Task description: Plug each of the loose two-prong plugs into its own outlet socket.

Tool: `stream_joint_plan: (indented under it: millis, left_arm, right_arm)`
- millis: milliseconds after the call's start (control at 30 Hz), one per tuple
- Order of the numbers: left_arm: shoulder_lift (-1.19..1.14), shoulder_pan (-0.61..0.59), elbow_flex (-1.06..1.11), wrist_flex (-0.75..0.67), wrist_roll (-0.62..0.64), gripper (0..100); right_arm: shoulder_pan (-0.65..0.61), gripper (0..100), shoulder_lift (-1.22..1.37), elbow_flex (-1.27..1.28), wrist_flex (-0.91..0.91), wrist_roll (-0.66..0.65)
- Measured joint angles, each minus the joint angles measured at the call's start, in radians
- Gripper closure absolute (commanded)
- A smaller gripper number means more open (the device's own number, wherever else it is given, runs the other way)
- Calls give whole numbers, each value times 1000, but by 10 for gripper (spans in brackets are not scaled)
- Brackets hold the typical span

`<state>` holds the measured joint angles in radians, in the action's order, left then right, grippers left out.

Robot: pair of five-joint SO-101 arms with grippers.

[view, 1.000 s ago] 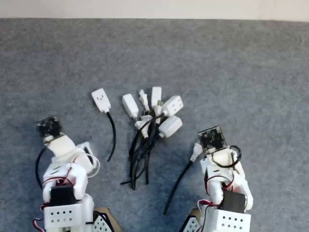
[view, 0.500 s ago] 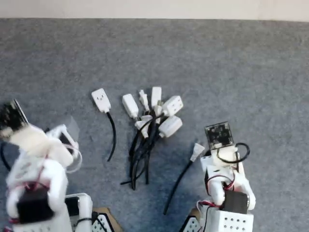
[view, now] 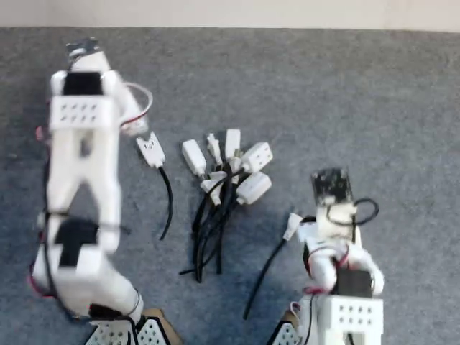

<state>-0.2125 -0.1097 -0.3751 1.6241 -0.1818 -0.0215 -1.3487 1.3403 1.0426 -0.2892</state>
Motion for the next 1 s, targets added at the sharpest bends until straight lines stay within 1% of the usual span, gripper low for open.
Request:
stream_joint_plan:
  millis: [167,300,400,567,833,1000]
  left_arm:
    - [-270,55,-212,3,77,768]
    - [-436,83,-298,2,137,768]
    - [-532,83,-330,-23,158,768]
    - [-612,75,-350,-40,166,771]
    - [-646,-57,-353,-83,167,771]
    - [-647,-115,-353,-91,138,771]
  right_arm:
    - [-6,992,377,-160,-100,74]
    - [-11,992,577,-109,-275,87]
    - [-11,992,601,-31,-381,87]
    - [-52,992,601,-18,-413,87]
    - [-54,992,601,-18,-416,87]
    - [-55,992,601,-18,-416,87]
